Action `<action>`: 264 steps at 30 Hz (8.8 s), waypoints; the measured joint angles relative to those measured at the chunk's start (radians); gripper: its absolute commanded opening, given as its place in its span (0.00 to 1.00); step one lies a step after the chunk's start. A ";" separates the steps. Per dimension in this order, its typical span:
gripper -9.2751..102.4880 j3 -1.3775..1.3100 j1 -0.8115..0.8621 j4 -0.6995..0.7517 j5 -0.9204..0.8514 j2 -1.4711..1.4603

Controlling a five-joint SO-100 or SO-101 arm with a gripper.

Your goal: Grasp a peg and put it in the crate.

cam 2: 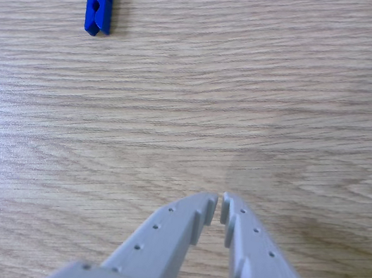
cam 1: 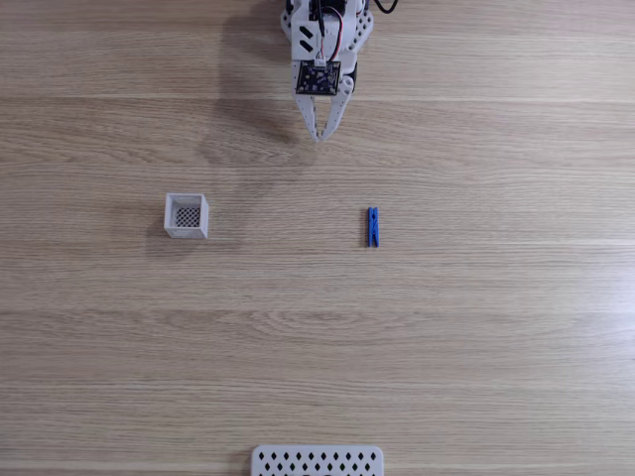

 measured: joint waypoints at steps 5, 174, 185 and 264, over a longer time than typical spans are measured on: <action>0.08 0.000 0.000 0.000 0.000 0.000; 0.08 -0.354 0.341 -1.750 -0.150 -1.032; 0.08 -0.437 0.515 -1.792 -0.152 -1.325; 0.10 -0.525 0.555 -1.792 -0.152 -1.666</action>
